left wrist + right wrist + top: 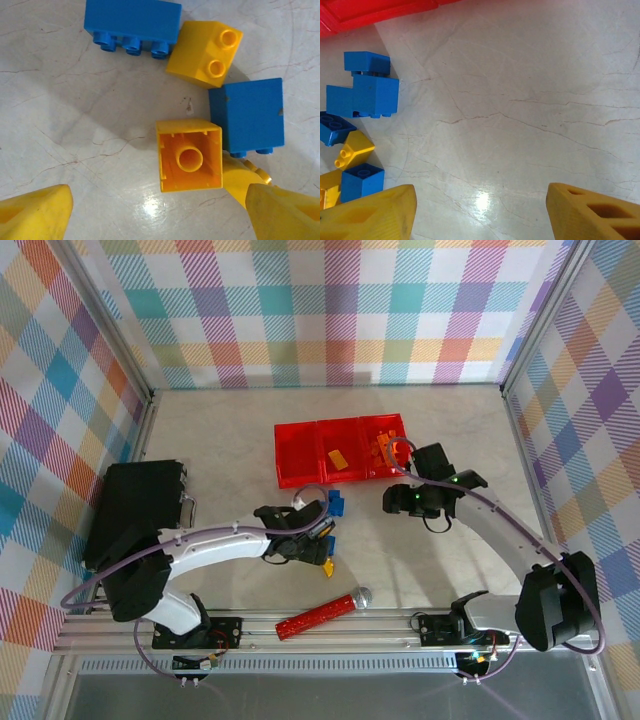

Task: Sort the legos into containers by color
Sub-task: Pick up the lego from the middle-left of the table.

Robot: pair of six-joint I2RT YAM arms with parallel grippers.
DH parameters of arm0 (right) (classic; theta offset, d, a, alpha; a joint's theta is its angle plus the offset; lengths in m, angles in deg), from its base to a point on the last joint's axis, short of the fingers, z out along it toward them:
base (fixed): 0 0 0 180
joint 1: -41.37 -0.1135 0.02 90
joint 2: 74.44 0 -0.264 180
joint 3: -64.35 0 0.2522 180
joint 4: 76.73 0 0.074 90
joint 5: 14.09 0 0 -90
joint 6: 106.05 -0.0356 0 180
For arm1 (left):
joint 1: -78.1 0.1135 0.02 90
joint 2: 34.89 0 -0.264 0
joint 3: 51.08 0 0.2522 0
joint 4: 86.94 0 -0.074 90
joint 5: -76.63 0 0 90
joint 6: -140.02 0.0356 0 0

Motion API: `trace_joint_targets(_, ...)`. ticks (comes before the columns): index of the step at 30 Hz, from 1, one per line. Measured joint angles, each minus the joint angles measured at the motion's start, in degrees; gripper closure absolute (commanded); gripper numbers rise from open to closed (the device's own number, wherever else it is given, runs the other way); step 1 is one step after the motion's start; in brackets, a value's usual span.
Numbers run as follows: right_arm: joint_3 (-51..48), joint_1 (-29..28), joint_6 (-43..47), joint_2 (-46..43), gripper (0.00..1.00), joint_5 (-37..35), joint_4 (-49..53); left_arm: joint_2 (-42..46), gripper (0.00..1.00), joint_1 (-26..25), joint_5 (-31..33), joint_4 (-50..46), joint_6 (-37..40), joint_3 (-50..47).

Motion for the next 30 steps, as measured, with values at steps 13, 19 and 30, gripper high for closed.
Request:
trace_joint_targets(13,0.31,0.0,1.95,1.88,0.32,-0.85,0.96,-4.92,0.3,1.49,0.04,-1.29,1.22,3.34)
trace_joint_targets(19,0.39,0.0,2.69,2.71,0.32,-1.09,1.07,-5.05,0.32,3.5,-0.22,-1.16,1.25,3.34)
trace_joint_targets(30,0.44,0.0,2.91,2.71,0.32,-1.09,1.18,-8.87,0.36,4.13,-2.1,0.44,1.25,3.54)
